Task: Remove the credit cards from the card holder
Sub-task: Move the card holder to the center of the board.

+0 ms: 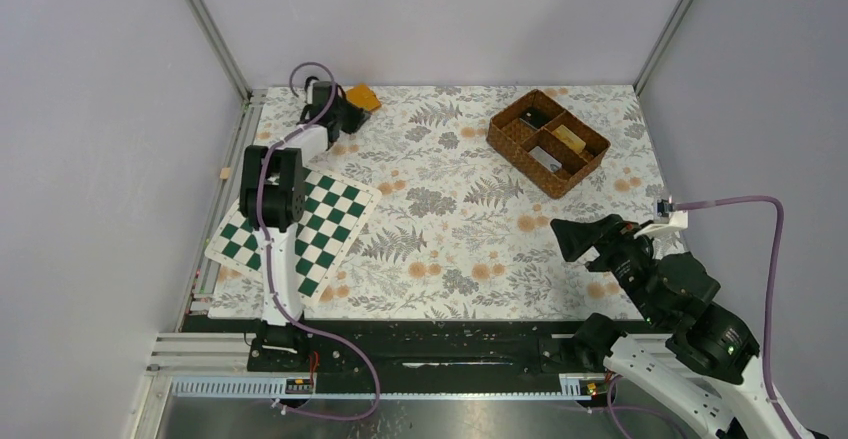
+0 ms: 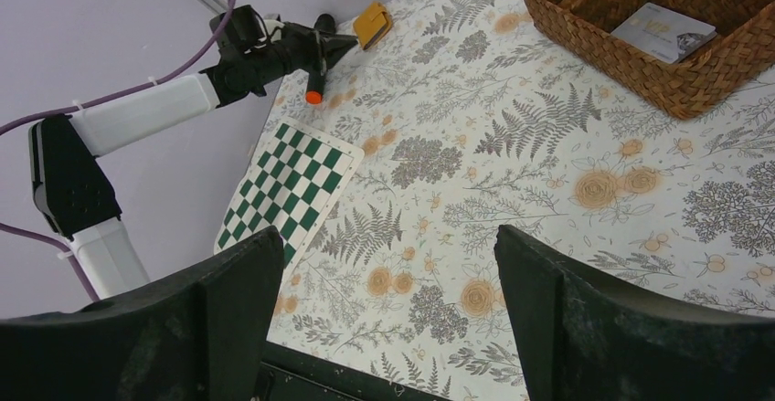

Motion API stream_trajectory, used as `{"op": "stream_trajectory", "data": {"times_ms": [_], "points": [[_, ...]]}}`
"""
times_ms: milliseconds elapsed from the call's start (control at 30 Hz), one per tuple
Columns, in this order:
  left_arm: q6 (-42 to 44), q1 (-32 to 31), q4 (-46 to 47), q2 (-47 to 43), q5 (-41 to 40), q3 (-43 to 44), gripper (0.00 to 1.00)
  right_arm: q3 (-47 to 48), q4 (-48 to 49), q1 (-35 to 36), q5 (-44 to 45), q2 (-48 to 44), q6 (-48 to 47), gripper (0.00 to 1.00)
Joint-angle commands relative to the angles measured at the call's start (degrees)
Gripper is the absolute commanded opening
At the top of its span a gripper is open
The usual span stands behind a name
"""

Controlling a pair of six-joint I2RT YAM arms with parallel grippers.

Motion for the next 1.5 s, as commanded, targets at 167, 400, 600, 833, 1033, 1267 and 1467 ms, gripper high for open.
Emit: {"op": "stream_trajectory", "data": {"times_ms": [167, 400, 600, 833, 1033, 1267, 1467], "points": [[-2.3, 3.3, 7.4, 6.9, -8.5, 15.0, 0.09, 0.2, 0.7, 0.3, 3.6, -1.4, 0.6, 0.9], [-5.7, 4.8, -0.9, 18.1, -10.2, 31.3, 0.07, 2.1, 0.9, 0.3, 6.1, 0.5, -0.9, 0.9], [-9.2, 4.6, -6.7, 22.6, -7.3, 36.6, 0.08, 4.7, 1.5, 0.3, 6.7, 3.2, -2.5, 0.9], [-9.3, 3.2, -15.7, 24.0, -2.1, 39.0, 0.04, 5.9, 1.5, 0.3, 6.8, 2.9, -1.9, 0.89], [-6.0, 1.5, -22.1, 21.8, -0.2, 35.8, 0.0, 4.1, 1.4, 0.3, 7.0, -0.9, -0.3, 0.88], [-2.0, -1.2, -26.3, 17.6, 2.6, 29.5, 0.0, 3.1, -0.9, 0.3, 6.7, -4.7, 2.7, 0.87], [0.6, -3.8, -25.3, 10.3, 2.7, 17.9, 0.0, 2.2, -2.1, 0.3, 6.1, -7.4, 4.2, 0.86]]}}
